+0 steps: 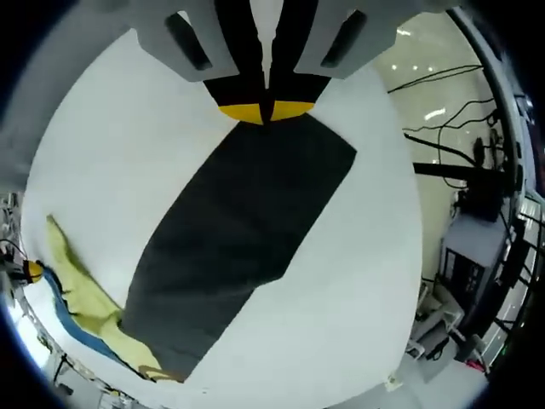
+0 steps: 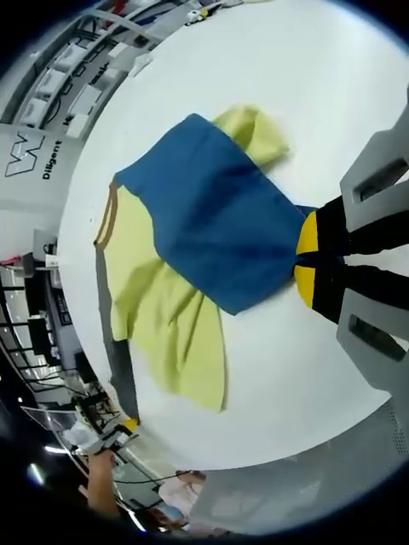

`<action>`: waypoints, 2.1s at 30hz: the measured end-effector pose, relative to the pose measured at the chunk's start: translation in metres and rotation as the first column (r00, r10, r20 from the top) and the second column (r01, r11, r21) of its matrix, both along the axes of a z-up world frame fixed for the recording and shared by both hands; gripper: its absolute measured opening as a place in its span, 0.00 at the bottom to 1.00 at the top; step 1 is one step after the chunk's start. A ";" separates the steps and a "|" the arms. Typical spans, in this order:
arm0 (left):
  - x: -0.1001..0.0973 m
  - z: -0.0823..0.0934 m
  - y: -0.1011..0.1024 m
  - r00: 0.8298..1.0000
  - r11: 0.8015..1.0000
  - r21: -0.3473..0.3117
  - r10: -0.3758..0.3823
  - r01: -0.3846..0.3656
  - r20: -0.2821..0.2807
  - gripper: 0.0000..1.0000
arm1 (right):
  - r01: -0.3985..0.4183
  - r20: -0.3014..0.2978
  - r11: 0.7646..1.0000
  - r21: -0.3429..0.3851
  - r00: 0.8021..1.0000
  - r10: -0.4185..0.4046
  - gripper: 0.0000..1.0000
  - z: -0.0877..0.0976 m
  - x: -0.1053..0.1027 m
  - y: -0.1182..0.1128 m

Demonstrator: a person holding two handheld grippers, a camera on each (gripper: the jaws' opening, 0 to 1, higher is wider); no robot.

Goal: Fold the garment on the visible template until the final outline fits inside the template.

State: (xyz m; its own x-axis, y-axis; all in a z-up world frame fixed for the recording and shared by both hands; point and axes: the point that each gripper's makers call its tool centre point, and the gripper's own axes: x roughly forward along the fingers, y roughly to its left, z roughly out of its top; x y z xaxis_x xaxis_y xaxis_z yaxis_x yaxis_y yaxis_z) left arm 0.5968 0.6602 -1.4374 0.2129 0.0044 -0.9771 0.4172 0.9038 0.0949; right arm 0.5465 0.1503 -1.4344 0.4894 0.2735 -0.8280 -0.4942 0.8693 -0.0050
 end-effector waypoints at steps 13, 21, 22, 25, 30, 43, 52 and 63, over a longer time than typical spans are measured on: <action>0.028 0.035 -0.029 0.925 0.975 0.053 -0.222 0.217 0.309 0.16 | 0.147 0.115 0.983 0.111 0.980 -0.160 0.00 0.041 0.030 -0.025; 0.022 0.058 -0.086 0.856 0.948 -0.010 -0.282 0.317 0.434 0.20 | 0.372 0.072 0.879 0.298 0.910 -0.409 0.00 0.055 0.049 -0.054; 0.021 0.058 -0.088 0.854 0.947 -0.010 -0.285 0.321 0.435 0.19 | 0.398 0.065 0.860 0.319 0.896 -0.439 0.00 0.057 0.051 -0.059; 0.014 0.059 -0.102 0.845 0.940 -0.015 -0.298 0.340 0.445 0.20 | 0.478 0.031 0.793 0.378 0.849 -0.527 0.00 0.062 0.059 -0.078; 0.006 0.064 -0.109 0.833 0.939 -0.011 -0.300 0.344 0.464 0.21 | 0.568 -0.002 0.701 0.431 0.777 -0.629 0.00 0.066 0.068 -0.113; -0.001 0.074 -0.117 0.835 0.951 0.014 -0.279 0.310 0.474 0.22 | 0.446 0.155 0.844 0.298 0.850 -0.504 0.06 0.051 0.063 -0.142; -0.006 0.081 -0.137 0.836 0.954 0.002 -0.264 0.300 0.481 0.20 | 0.109 0.187 0.980 0.168 0.972 -0.140 0.13 0.023 0.048 -0.079; -0.018 0.084 -0.144 0.840 0.961 -0.004 -0.240 0.277 0.487 0.20 | 0.096 0.176 0.988 0.119 0.977 -0.117 0.07 0.008 0.056 -0.082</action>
